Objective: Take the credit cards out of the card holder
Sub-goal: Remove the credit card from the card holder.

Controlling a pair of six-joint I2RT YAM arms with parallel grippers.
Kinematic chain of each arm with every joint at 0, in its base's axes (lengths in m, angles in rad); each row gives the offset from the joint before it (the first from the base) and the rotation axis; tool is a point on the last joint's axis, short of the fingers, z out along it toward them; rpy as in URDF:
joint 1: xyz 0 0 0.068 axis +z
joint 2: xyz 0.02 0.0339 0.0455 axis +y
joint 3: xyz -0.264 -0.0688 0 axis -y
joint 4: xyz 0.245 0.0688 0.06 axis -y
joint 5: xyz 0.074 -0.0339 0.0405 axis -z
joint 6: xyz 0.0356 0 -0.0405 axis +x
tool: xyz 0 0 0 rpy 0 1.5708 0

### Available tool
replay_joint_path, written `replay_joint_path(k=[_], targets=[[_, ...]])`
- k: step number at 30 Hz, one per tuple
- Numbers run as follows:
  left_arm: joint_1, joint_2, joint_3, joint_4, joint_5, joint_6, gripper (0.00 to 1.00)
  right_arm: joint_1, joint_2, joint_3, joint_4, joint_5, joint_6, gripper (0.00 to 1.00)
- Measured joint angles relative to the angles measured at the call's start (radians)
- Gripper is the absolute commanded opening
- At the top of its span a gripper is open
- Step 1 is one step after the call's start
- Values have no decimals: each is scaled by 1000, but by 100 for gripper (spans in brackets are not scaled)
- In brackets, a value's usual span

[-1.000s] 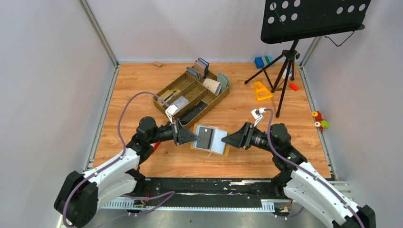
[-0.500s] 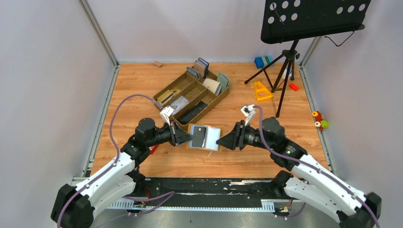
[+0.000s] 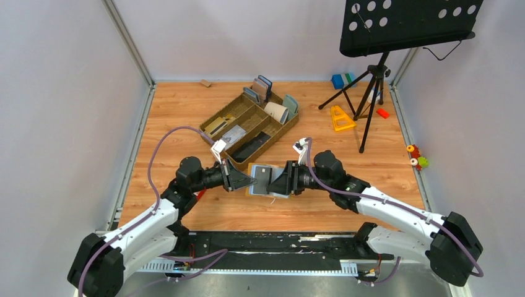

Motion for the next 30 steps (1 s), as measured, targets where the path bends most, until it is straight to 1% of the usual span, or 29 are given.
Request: replay_joint_path(k=[4, 8, 11, 14, 18, 21, 23, 26, 30], targets=[[1, 44, -33, 108, 32, -79, 0, -22, 2, -58, 97, -19, 52, 40], [2, 62, -40, 158, 55, -118, 0, -41, 19, -108, 217, -58, 108, 30], [2, 62, -40, 181, 64, -132, 0, -47, 31, -141, 318, -89, 151, 26], [2, 62, -40, 197, 73, -142, 0, -53, 35, -168, 406, -118, 187, 17], [2, 62, -40, 211, 84, -150, 0, -61, 35, -185, 470, -139, 208, 0], [2, 62, -40, 214, 85, -151, 0, -65, 26, -200, 507, -151, 227, 0], [2, 62, -40, 220, 90, -155, 2, -68, 12, -211, 525, -159, 235, 0], [-5, 62, -40, 233, 95, -166, 4, -78, -13, -237, 552, -172, 251, 0], [6, 61, -40, 235, 104, -171, 2, -113, -64, -286, 572, -185, 264, 0]])
